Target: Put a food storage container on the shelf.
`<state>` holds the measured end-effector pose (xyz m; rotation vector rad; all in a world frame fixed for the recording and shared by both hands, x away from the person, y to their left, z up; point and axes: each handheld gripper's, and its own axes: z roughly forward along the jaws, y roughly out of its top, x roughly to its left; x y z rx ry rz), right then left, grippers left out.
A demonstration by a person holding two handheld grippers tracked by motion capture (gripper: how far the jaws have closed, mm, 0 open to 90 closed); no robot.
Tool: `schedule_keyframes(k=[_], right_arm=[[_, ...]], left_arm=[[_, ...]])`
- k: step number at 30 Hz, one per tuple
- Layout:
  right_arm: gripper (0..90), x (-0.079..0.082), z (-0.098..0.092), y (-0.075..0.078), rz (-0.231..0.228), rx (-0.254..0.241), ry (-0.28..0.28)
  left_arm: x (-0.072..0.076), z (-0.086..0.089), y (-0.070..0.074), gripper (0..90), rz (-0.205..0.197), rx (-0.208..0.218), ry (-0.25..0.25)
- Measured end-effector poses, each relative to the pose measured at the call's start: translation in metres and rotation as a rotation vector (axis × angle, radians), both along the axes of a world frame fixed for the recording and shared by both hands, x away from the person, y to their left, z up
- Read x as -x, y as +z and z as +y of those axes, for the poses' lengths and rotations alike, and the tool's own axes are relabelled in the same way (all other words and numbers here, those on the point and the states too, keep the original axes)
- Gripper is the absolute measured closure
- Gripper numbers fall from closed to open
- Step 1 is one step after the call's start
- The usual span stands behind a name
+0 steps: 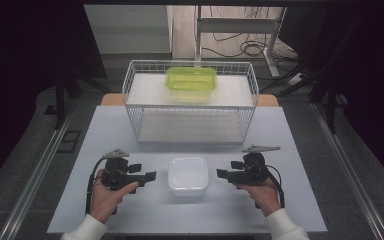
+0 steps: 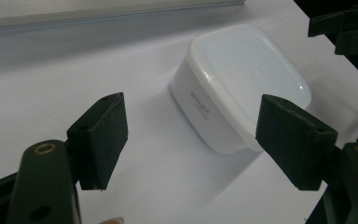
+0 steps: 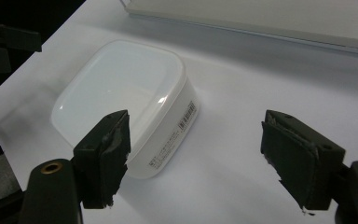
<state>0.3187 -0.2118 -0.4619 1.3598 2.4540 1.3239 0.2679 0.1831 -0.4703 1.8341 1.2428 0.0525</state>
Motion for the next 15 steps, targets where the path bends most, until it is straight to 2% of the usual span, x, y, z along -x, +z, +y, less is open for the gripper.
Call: schedule_keyframes(k=[4, 5, 8, 11, 15], right_arm=[[23.8, -0.001, -0.001, -0.001, 0.016, -0.030, 0.001], [24.0, -0.001, -0.001, 0.000, 0.016, -0.033, 0.004], [25.5, -0.001, 0.000, 0.003, -0.003, -0.010, 0.015], [29.4, -0.004, 0.000, 0.003, 0.003, -0.033, 0.023], [33.4, -0.005, 0.001, 0.001, 0.010, -0.028, 0.038]], left_arm=[[-0.002, -0.002, 0.002, 24.4, 0.010, 0.018, -0.003], [-0.002, -0.003, 0.004, 24.4, 0.006, 0.012, 0.001], [-0.003, -0.008, 0.007, 24.3, 0.009, 0.003, -0.013], [-0.005, -0.012, 0.007, 24.3, 0.018, -0.005, -0.016], [-0.009, -0.016, 0.006, 24.5, 0.037, 0.008, -0.018]])
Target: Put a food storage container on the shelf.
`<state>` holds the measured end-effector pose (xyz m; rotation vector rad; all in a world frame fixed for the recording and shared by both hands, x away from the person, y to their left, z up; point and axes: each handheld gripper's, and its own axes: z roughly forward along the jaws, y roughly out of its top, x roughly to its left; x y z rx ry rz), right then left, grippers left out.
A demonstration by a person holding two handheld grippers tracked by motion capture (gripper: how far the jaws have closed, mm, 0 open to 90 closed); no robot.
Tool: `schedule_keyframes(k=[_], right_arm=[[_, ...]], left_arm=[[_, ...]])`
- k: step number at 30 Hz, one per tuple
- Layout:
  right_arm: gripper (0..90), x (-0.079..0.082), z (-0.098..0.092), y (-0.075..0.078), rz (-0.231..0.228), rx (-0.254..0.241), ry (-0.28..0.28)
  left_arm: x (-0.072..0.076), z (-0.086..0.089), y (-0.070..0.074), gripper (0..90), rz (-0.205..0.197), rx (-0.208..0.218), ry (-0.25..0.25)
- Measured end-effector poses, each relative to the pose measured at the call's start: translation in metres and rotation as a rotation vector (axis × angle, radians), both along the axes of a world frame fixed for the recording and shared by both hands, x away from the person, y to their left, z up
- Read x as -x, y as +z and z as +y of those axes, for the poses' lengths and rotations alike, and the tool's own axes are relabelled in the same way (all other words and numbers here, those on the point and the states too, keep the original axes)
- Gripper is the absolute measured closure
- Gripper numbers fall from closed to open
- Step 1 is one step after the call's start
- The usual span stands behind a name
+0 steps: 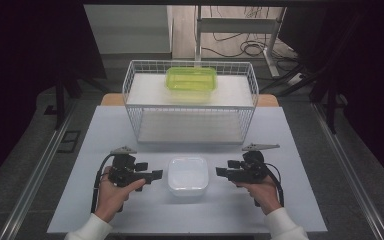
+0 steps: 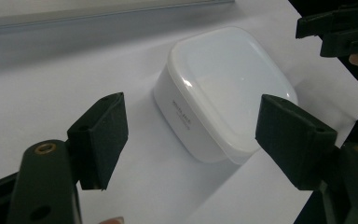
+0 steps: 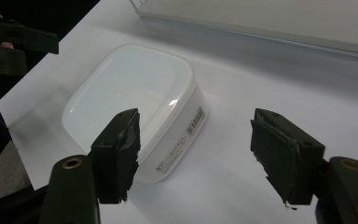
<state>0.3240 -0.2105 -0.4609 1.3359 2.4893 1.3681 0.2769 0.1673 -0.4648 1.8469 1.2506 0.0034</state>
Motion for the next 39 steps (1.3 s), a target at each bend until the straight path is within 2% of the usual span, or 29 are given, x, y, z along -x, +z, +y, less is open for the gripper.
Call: schedule_keyframes(k=[10, 13, 17, 21, 24, 27, 29, 32, 39], right_arm=[[38.1, -0.006, 0.009, 0.001, 0.034, -0.029, 0.022], [40.4, -0.011, 0.011, 0.001, 0.054, -0.051, 0.006], [42.2, -0.016, 0.012, -0.002, 0.082, -0.075, -0.005], [44.1, -0.021, 0.015, -0.007, 0.126, -0.094, -0.009], [45.1, -0.021, 0.019, -0.011, 0.149, -0.107, -0.001], [46.4, -0.021, 0.022, -0.018, 0.169, -0.128, 0.013], [48.0, -0.021, 0.024, -0.021, 0.185, -0.124, 0.025], [50.0, -0.021, 0.025, -0.023, 0.201, -0.147, 0.029], [53.9, -0.022, 0.026, -0.032, 0.242, -0.150, 0.031]], left_arm=[[-0.012, -0.004, -0.007, 25.9, 0.087, 0.106, 0.015], [-0.018, -0.006, -0.011, 27.2, 0.127, 0.166, 0.024], [-0.024, -0.007, -0.017, 29.7, 0.163, 0.216, 0.006], [-0.027, -0.006, -0.022, 32.5, 0.183, 0.215, 0.011], [-0.027, -0.005, -0.028, 34.5, 0.206, 0.251, 0.015], [-0.028, -0.006, -0.032, 36.9, 0.232, 0.266, 0.003], [-0.028, -0.007, -0.035, 39.1, 0.241, 0.266, 0.003], [-0.028, -0.008, -0.037, 42.1, 0.247, 0.253, 0.000], [-0.029, -0.013, -0.042, 47.7, 0.267, 0.261, -0.025]])
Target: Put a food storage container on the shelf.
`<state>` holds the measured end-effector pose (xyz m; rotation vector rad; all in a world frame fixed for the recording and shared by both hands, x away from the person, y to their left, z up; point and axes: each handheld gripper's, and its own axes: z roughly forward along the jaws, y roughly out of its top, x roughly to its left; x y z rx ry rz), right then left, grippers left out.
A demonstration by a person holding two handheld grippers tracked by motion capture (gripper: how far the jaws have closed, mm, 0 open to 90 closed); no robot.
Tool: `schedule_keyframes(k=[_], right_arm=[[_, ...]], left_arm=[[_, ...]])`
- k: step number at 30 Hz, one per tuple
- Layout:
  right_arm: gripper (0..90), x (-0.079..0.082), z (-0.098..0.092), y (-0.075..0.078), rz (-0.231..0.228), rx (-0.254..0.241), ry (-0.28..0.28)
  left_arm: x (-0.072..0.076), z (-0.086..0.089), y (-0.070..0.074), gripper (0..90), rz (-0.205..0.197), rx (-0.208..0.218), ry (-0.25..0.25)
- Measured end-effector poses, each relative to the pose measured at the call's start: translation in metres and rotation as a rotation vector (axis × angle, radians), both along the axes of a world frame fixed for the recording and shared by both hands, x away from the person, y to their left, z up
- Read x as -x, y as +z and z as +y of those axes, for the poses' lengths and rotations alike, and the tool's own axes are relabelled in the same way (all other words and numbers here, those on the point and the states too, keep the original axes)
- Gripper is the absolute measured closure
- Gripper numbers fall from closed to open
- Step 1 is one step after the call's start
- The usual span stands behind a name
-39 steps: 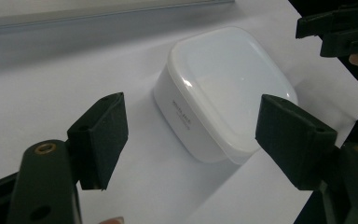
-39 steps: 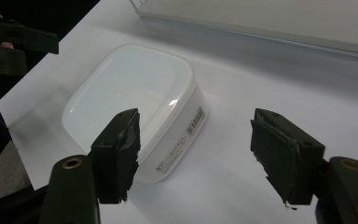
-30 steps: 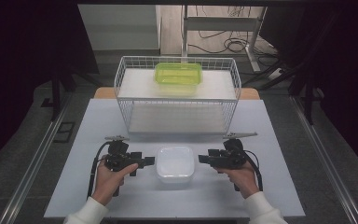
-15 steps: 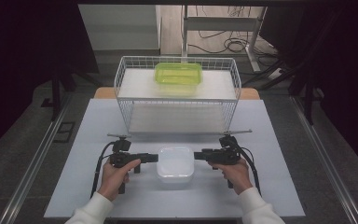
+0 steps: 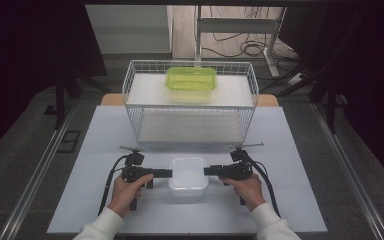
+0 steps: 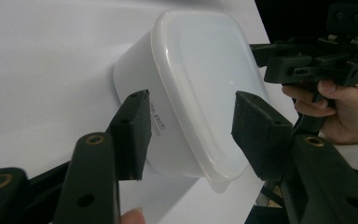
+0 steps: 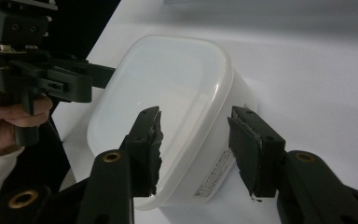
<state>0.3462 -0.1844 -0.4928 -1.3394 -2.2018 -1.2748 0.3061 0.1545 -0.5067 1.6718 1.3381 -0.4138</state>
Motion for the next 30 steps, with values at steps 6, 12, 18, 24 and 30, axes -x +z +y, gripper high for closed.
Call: schedule_keyframes(k=[6, 12, 18, 24, 30], right_arm=[[60.7, -0.001, -0.002, -0.004, 0.050, -0.042, 0.001], [67.5, -0.001, -0.002, -0.007, 0.104, -0.066, -0.018], [71.6, 0.003, -0.005, -0.004, 0.118, -0.090, -0.032], [76.3, 0.006, -0.008, 0.002, 0.069, -0.086, -0.022], [78.1, 0.008, -0.008, 0.006, 0.032, -0.075, -0.010]], left_arm=[[-0.001, 0.002, -0.006, 60.4, 0.038, 0.047, -0.003], [0.002, 0.002, -0.008, 69.5, 0.053, 0.069, 0.007], [0.009, 0.001, -0.003, 72.8, 0.036, 0.064, 0.024], [0.014, 0.001, 0.003, 78.8, 0.008, 0.068, 0.023], [0.016, -0.001, 0.007, 79.7, -0.023, 0.031, 0.018]])
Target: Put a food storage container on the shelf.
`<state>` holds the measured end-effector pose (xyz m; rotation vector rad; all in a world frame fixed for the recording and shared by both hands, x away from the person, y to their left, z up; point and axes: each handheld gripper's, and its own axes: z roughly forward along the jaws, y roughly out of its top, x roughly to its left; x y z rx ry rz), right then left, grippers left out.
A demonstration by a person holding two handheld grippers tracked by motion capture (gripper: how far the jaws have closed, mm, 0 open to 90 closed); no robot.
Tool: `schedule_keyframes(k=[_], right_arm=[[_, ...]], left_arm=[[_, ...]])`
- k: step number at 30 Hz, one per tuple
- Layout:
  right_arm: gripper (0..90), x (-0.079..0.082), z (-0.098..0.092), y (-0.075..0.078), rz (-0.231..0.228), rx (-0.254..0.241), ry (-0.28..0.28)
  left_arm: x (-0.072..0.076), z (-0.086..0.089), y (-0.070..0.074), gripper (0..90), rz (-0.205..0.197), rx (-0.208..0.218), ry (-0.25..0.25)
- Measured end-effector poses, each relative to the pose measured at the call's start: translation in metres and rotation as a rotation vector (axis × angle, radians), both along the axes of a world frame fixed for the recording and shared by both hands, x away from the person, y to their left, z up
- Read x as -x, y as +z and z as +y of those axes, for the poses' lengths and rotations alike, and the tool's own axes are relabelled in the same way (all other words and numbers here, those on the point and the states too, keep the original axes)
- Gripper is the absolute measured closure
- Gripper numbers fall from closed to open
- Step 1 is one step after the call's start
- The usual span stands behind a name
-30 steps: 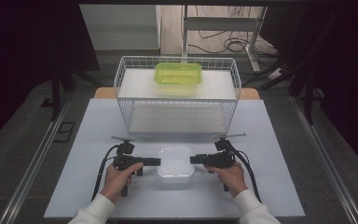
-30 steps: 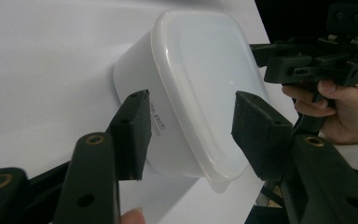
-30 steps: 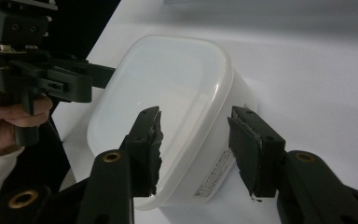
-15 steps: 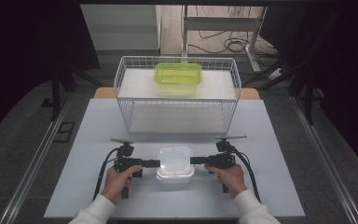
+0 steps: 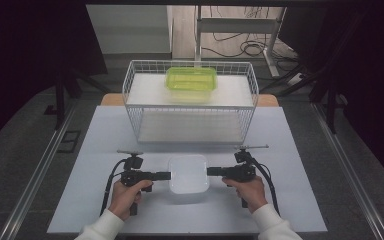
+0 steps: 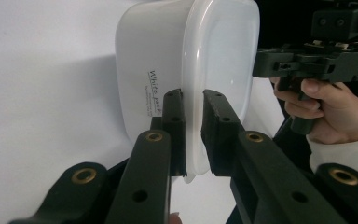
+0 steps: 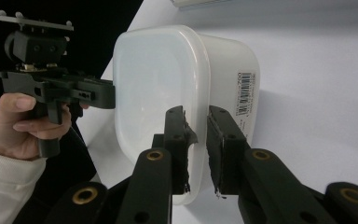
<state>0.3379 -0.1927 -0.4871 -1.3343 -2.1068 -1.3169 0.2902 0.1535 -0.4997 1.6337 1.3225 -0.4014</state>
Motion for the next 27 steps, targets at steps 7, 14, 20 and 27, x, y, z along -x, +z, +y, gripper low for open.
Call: schedule_keyframes(k=[7, 14, 20, 27], right_arm=[[78.2, 0.002, 0.002, 0.007, -0.046, 0.011, 0.006], [78.3, 0.006, 0.002, 0.019, -0.104, -0.004, 0.022], [78.4, 0.010, 0.003, 0.030, -0.139, -0.019, 0.034], [78.4, 0.013, 0.006, 0.042, -0.185, -0.024, 0.034]], left_arm=[[0.002, 0.000, 0.007, 79.6, -0.046, -0.012, -0.001], [0.005, 0.001, 0.018, 79.3, -0.084, -0.022, 0.004], [0.008, 0.002, 0.030, 79.1, -0.123, -0.035, 0.007], [0.012, 0.005, 0.044, 79.1, -0.162, -0.043, 0.010]])
